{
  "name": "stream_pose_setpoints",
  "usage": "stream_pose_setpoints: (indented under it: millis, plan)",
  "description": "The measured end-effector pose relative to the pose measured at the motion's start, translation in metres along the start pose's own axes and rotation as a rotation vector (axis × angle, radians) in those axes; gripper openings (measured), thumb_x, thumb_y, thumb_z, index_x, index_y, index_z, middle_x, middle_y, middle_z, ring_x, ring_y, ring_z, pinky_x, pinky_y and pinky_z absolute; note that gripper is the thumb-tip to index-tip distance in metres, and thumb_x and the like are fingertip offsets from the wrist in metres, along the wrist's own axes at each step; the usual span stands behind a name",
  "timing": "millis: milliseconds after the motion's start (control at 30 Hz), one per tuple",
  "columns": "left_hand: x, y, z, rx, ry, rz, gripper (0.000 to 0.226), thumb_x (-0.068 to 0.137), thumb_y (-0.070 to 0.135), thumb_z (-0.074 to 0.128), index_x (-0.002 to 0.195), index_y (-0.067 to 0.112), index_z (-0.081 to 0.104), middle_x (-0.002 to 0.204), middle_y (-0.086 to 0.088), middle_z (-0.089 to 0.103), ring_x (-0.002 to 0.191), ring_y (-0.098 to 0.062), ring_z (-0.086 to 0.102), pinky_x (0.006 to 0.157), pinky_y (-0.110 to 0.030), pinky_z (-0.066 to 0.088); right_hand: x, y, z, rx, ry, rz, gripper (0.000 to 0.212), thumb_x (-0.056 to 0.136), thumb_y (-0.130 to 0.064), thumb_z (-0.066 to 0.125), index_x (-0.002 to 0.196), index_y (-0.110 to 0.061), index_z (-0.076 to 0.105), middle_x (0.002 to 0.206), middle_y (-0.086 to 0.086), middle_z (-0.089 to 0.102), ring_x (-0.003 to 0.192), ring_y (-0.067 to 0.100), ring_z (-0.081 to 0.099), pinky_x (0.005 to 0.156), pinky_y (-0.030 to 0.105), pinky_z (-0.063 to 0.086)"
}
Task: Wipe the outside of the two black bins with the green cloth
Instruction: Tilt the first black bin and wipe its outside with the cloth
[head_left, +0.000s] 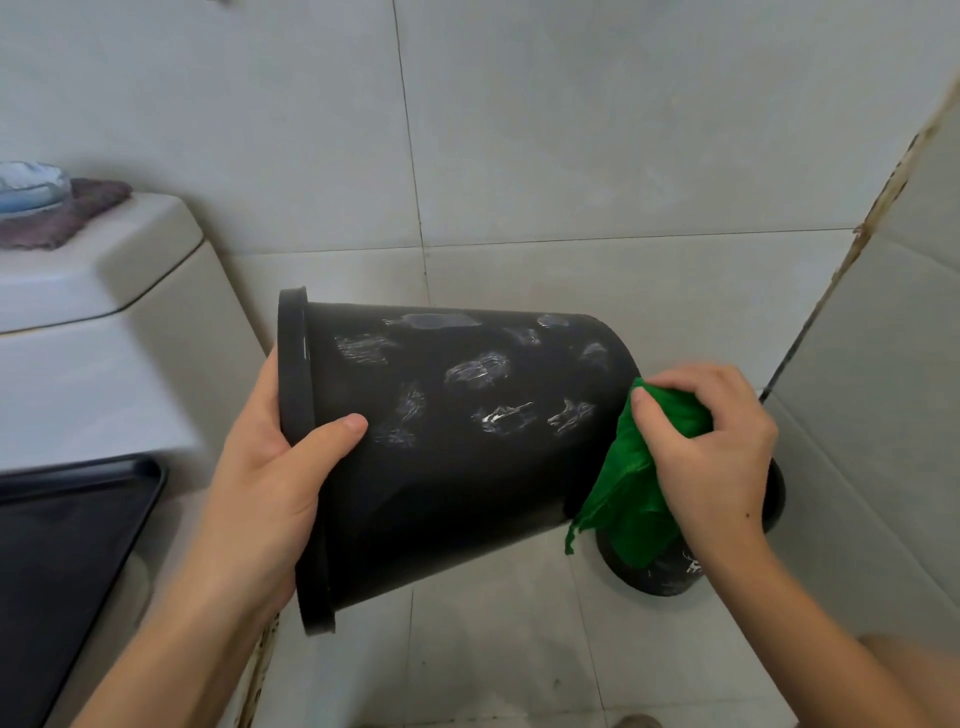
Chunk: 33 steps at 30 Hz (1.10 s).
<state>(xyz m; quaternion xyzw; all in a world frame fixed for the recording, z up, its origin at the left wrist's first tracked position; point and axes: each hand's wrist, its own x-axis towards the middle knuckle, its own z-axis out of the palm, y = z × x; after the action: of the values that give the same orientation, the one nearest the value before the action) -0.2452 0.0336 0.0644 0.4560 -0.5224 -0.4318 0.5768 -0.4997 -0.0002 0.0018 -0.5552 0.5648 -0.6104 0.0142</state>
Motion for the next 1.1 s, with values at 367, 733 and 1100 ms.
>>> stream_pose_setpoints:
  millis: [367, 733, 1100]
  plan:
    - [-0.006, -0.007, 0.009, -0.016, -0.1, 0.003, 0.063, 0.087, -0.019, 0.044, 0.124, 0.029, 0.061, 0.102, 0.001, 0.076, 0.092, -0.015, 0.072, 0.076, -0.023, 0.058, 0.031, -0.008, 0.008, 0.051, -0.002, -0.029, 0.02, 0.079, -0.023, 0.071, 0.092, -0.016, 0.058, 0.088, -0.007, 0.056, 0.084, 0.006, 0.054, 0.077, 0.004, 0.037]
    - [-0.012, -0.002, 0.005, -0.041, 0.045, 0.063, 0.068, 0.085, -0.019, 0.046, 0.114, 0.038, 0.066, 0.105, 0.002, 0.074, 0.1, -0.022, 0.07, 0.085, -0.047, 0.054, 0.001, -0.009, 0.017, -0.26, -0.093, -0.128, 0.062, 0.083, -0.054, 0.052, 0.131, -0.017, 0.057, 0.128, 0.001, 0.058, 0.113, 0.017, 0.057, 0.086, 0.023, 0.043]
    - [-0.006, 0.0, -0.003, -0.099, 0.115, 0.065, 0.063, 0.085, -0.018, 0.044, 0.101, 0.038, 0.07, 0.096, 0.005, 0.075, 0.091, -0.019, 0.072, 0.085, -0.043, 0.057, -0.003, 0.002, 0.025, -0.088, -0.069, -0.22, 0.046, 0.088, -0.029, 0.061, 0.123, 0.0, 0.06, 0.134, 0.012, 0.055, 0.123, 0.014, 0.05, 0.105, 0.01, 0.033]
